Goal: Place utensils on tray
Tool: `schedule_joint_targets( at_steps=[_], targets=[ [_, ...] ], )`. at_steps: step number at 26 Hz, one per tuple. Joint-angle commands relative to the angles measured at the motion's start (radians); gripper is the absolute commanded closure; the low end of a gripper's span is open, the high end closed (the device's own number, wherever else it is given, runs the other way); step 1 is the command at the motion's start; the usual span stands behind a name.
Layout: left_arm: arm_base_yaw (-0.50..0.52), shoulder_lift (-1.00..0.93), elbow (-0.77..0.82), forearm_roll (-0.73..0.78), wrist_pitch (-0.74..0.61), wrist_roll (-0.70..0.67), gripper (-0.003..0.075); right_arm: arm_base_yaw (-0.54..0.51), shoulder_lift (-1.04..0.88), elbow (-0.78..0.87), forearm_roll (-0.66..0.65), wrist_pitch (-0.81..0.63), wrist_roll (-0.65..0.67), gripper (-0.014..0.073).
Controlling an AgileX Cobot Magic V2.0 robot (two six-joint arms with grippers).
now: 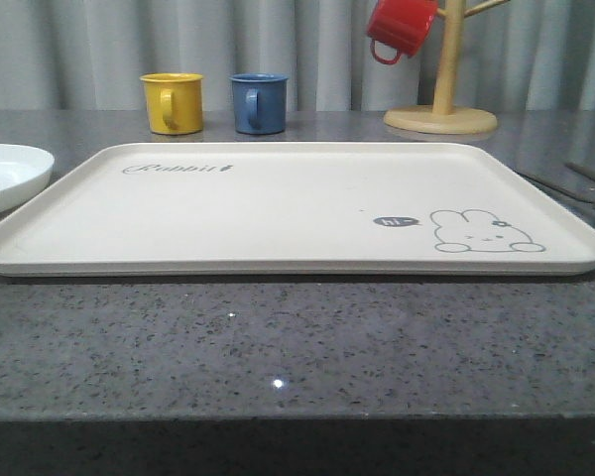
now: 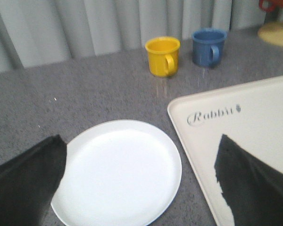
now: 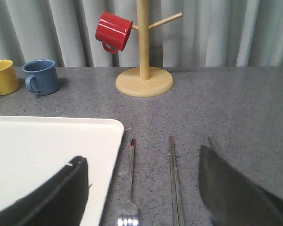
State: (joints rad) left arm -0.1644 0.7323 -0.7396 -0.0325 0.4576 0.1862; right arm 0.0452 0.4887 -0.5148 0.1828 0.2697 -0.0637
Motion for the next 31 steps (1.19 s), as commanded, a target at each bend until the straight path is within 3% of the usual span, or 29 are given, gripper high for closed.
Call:
schedule_joint_targets(
  at_steps=[1, 13, 19, 22, 31],
  targets=[
    [-0.027, 0.154, -0.141, 0.01, 0.063, 0.055, 0.0101, -0.007, 0.01, -0.037, 0.007, -0.079, -0.007, 0.0072],
    [-0.054, 0.714, -0.538, 0.089, 0.617, 0.104, 0.0102, -0.007, 0.01, -0.037, 0.007, -0.079, -0.007, 0.0072],
    [-0.054, 0.833, -0.559, 0.077, 0.677, 0.104, 0.0107, -0.007, 0.01, -0.037, 0.007, -0.079, -0.007, 0.0072],
    [-0.054, 0.858, -0.559, 0.077, 0.652, 0.104, 0.016, -0.007, 0.01, -0.037, 0.007, -0.079, -0.007, 0.0072],
    [-0.054, 0.889, -0.559, 0.077, 0.64, 0.104, 0.0461, -0.007, 0.01, -0.037, 0.007, -0.079, -0.007, 0.0072]
  ],
)
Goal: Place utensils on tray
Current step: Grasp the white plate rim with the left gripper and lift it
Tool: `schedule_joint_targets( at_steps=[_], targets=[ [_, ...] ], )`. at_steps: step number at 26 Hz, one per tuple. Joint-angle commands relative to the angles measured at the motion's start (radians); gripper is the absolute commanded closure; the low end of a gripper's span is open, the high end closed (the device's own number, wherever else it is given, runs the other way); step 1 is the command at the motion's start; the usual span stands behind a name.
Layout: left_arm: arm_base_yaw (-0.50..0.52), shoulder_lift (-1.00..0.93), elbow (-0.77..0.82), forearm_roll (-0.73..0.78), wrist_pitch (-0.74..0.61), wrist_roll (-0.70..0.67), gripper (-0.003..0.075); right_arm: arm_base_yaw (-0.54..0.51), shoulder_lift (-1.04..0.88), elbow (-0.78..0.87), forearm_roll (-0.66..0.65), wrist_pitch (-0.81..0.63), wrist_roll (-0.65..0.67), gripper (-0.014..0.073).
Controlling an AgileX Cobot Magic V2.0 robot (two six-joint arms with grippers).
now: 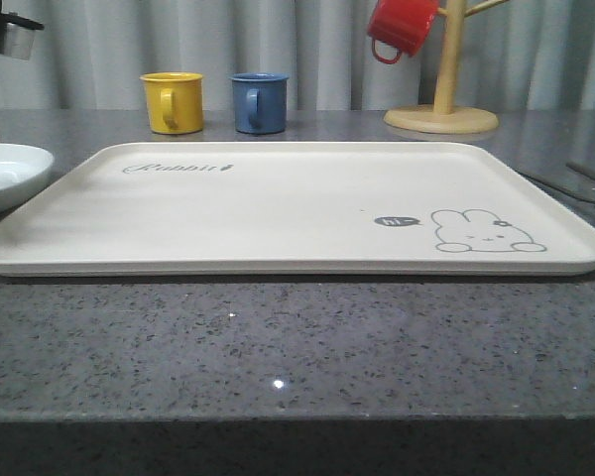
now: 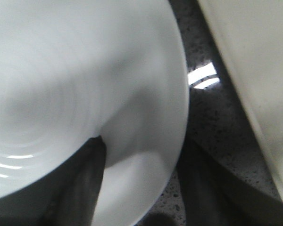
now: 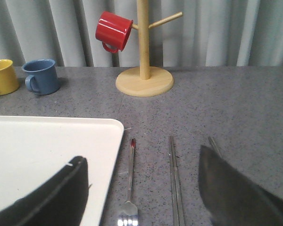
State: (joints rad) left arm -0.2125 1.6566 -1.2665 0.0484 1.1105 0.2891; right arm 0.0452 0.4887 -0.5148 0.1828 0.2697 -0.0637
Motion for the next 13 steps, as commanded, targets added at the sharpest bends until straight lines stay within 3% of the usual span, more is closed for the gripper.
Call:
schedule_joint_targets(
  at_steps=[1, 6, 13],
  targets=[
    [-0.006, -0.036, -0.032, -0.004, -0.013, 0.001, 0.0489, -0.007, 0.01, -0.037, 0.007, -0.079, -0.007, 0.0072],
    [-0.006, -0.036, -0.032, -0.004, -0.013, 0.001, 0.0727, -0.007, 0.01, -0.037, 0.007, -0.079, -0.007, 0.0072],
    [-0.011, -0.053, -0.048, 0.002, 0.0, 0.001, 0.0738, -0.007, 0.01, -0.037, 0.007, -0.079, -0.007, 0.0072]
  ],
)
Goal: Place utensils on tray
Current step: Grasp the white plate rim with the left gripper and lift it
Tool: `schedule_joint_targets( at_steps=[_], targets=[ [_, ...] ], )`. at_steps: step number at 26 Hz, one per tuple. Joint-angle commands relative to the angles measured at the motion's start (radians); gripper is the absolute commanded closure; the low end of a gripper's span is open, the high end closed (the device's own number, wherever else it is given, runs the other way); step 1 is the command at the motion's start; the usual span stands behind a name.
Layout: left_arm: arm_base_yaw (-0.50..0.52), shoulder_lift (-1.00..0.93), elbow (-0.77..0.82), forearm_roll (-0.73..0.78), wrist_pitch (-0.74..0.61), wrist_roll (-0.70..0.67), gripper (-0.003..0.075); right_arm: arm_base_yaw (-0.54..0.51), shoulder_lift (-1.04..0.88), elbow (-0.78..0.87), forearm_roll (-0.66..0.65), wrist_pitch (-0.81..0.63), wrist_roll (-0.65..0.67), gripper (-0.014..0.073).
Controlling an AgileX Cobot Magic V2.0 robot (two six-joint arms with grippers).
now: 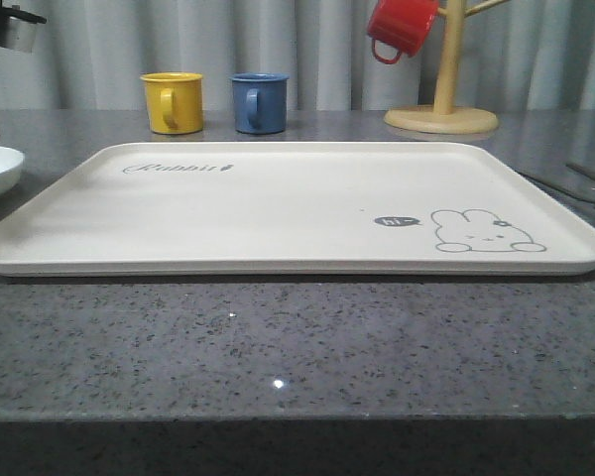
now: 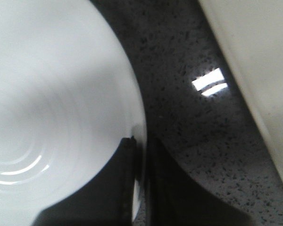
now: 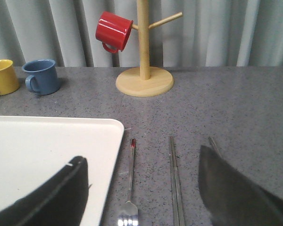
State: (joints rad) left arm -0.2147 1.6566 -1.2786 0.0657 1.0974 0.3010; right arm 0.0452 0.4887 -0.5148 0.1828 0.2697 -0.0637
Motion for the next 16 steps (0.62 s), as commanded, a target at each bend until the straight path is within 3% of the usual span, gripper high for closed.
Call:
schedule_joint_targets(
  at_steps=[1, 8, 16],
  targets=[
    [-0.016, -0.067, -0.042, -0.001, 0.013, -0.011, 0.0738, -0.007, 0.01, -0.037, 0.007, -0.079, -0.007, 0.0072],
    [-0.132, -0.163, -0.174, 0.049, 0.015, -0.036, 0.0738, -0.007, 0.01, -0.037, 0.007, -0.079, -0.007, 0.0072],
    [-0.421, -0.15, -0.276, 0.144, 0.023, -0.099, 0.0738, -0.007, 0.01, -0.037, 0.007, -0.079, -0.007, 0.0072]
  ],
)
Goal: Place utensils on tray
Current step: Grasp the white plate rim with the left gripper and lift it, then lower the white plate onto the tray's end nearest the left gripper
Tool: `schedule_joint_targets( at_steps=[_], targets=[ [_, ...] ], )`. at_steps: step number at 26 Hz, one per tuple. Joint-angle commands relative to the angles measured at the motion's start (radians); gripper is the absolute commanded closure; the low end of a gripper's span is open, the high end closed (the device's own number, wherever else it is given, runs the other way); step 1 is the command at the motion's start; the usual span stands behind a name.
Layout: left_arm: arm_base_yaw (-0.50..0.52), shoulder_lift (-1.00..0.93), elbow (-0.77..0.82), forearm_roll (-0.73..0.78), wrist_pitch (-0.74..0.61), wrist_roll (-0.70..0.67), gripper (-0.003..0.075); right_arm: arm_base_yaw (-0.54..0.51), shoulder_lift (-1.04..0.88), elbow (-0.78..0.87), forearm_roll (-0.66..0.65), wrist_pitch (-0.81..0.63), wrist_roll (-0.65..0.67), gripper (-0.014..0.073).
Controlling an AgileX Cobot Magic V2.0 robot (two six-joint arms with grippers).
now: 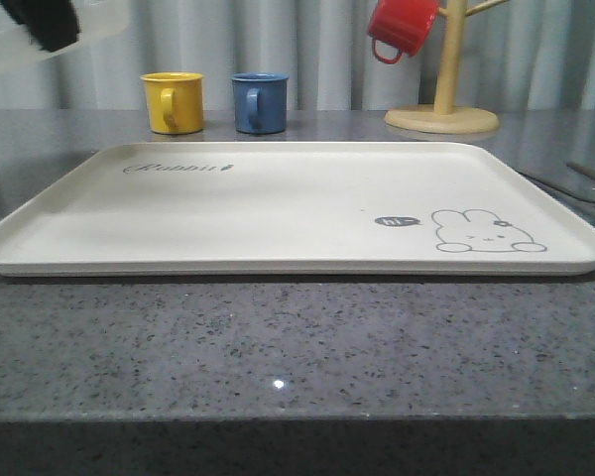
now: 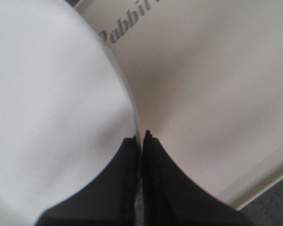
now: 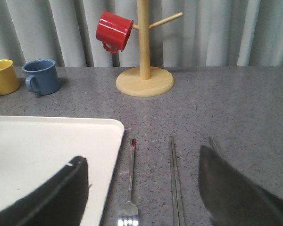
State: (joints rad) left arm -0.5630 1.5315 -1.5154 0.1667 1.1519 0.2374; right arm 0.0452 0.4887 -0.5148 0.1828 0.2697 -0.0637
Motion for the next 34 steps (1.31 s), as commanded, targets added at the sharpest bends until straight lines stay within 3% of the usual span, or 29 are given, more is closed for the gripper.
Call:
schedule_joint_targets(
  at_steps=[1, 7, 19, 26, 34],
  targets=[
    [-0.112, -0.015, -0.04, 0.052, -0.035, -0.044, 0.0738, -0.007, 0.01, -0.037, 0.007, -0.079, -0.007, 0.0072],
    [-0.267, 0.082, -0.04, 0.052, -0.044, -0.048, 0.0739, -0.007, 0.01, -0.037, 0.007, -0.079, -0.007, 0.0072],
    [-0.234, 0.2, -0.04, -0.041, -0.009, -0.05, 0.0731, -0.007, 0.01, -0.036, 0.007, -0.079, -0.007, 0.0072],
    [-0.23, 0.2, -0.04, -0.061, -0.009, -0.05, 0.0538, -0.007, 0.01, -0.036, 0.007, -0.079, -0.007, 0.0072],
    [-0.211, 0.151, -0.076, -0.087, -0.027, -0.07, 0.0531, -0.007, 0.01, -0.036, 0.007, -0.079, -0.007, 0.0072]
  ],
)
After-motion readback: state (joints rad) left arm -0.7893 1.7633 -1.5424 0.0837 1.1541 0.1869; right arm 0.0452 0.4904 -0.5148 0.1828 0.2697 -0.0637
